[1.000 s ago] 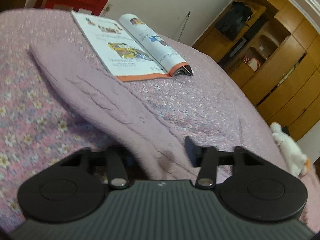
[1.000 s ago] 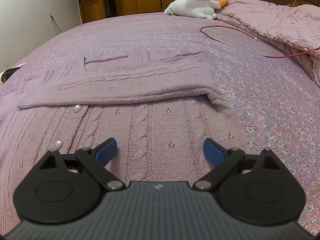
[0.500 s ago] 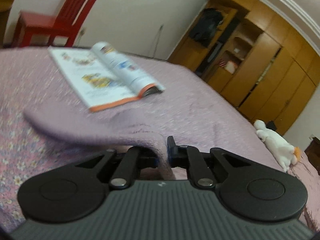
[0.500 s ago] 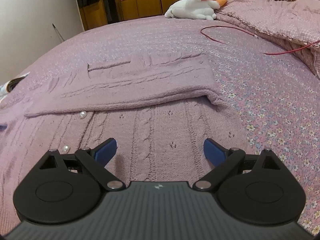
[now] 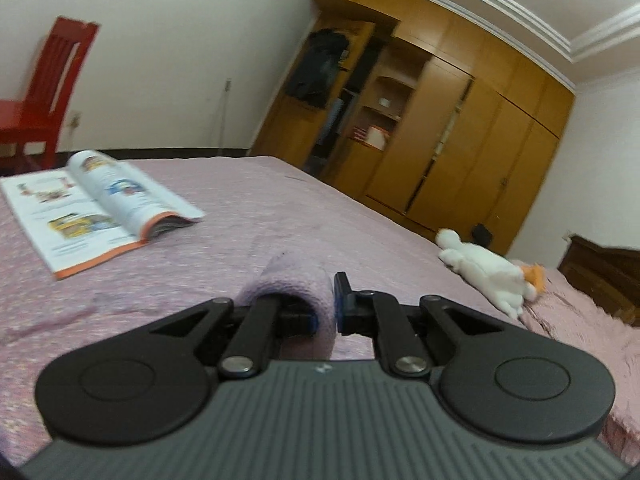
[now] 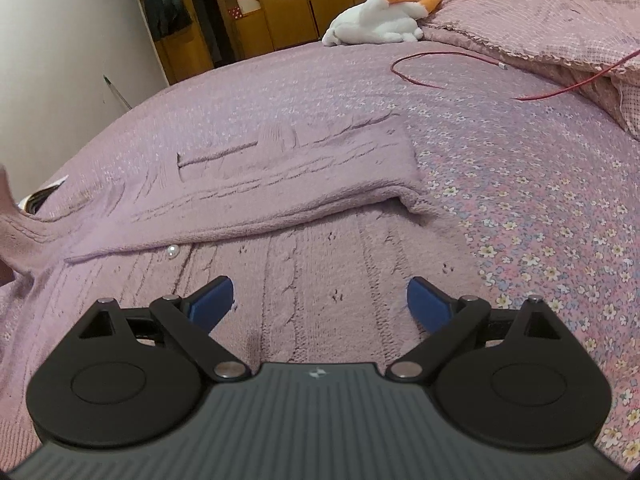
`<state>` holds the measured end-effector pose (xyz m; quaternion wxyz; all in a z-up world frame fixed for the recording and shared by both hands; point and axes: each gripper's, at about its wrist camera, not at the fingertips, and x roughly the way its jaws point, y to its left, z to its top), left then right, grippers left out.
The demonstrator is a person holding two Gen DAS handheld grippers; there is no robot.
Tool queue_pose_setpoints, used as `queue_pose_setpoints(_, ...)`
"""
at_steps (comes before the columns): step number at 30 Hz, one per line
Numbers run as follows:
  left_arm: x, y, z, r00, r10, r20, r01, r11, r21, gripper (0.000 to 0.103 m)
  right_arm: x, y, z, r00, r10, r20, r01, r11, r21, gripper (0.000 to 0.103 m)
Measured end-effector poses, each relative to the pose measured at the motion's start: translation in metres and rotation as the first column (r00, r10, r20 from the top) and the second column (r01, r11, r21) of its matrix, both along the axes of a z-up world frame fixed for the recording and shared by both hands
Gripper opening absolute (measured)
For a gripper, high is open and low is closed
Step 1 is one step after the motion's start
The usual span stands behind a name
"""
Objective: Fold small clothes
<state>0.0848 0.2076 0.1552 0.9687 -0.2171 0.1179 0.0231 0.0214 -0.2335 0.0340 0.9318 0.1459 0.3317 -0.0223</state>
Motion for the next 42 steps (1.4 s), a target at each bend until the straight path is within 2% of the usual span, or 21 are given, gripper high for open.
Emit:
queue_pose_setpoints(7, 0.012, -0.065, 0.005, 0.995, -0.102, 0.006, 0.102, 0.993, 0.059, 0.010, -0.007, -0.010, -0.001, 1.000, -0.015, 0.012, 0.014, 0.999, 0.030, 0.098)
queue_pose_setpoints(13, 0.023, -0.120, -0.008, 0.980, -0.197, -0.023, 0.198, 0.975, 0.100, 0.010, -0.011, -0.017, -0.004, 0.999, -0.025, 0.021, 0.023, 0.998, 0.051, 0.098)
queue_pose_setpoints(21, 0.046, -0.179, -0.054, 0.950, -0.268, -0.163, 0.288, 0.950, 0.117, 0.010, -0.012, -0.015, -0.008, 0.999, -0.014, 0.031, 0.013, 0.999, 0.031, 0.098)
queue_pose_setpoints(25, 0.057, -0.193, -0.084, 0.924, -0.290, -0.249, 0.329, 0.935, 0.133, 0.010, -0.012, -0.017, -0.010, 0.999, -0.013, 0.036, 0.012, 0.999, 0.040, 0.098)
queue_pose_setpoints(28, 0.060, -0.198, -0.104, 0.917, -0.261, -0.300, 0.328, 0.923, 0.200, 0.012, -0.012, -0.016, -0.010, 0.999, -0.013, 0.038, 0.011, 0.999, 0.041, 0.098)
queue_pose_setpoints(30, 0.062, -0.197, -0.113, 0.903, -0.275, -0.331, 0.348, 0.920, 0.183, 0.012, -0.013, -0.016, -0.011, 0.999, -0.012, 0.039, 0.011, 0.999, 0.040, 0.098)
queue_pose_setpoints(33, 0.063, -0.191, -0.122, 0.858, -0.345, -0.380, 0.406, 0.909, 0.092, 0.022, -0.013, -0.016, -0.012, 0.999, -0.011, 0.040, 0.010, 0.999, 0.042, 0.098)
queue_pose_setpoints(34, 0.061, -0.189, -0.122, 0.851, -0.365, -0.377, 0.422, 0.903, 0.078, 0.027, -0.013, -0.017, -0.011, 0.999, -0.013, 0.039, 0.011, 0.999, 0.045, 0.098)
queue_pose_setpoints(39, 0.042, -0.187, -0.117, 0.829, -0.406, -0.384, 0.472, 0.876, 0.094, 0.052, -0.012, -0.018, -0.009, 0.999, -0.023, 0.034, 0.021, 0.997, 0.072, 0.098)
queue_pose_setpoints(42, 0.025, -0.181, -0.114, 0.814, -0.434, -0.386, 0.499, 0.863, 0.081, 0.054, -0.009, -0.017, -0.005, 1.000, -0.014, 0.026, 0.011, 0.994, 0.106, 0.098)
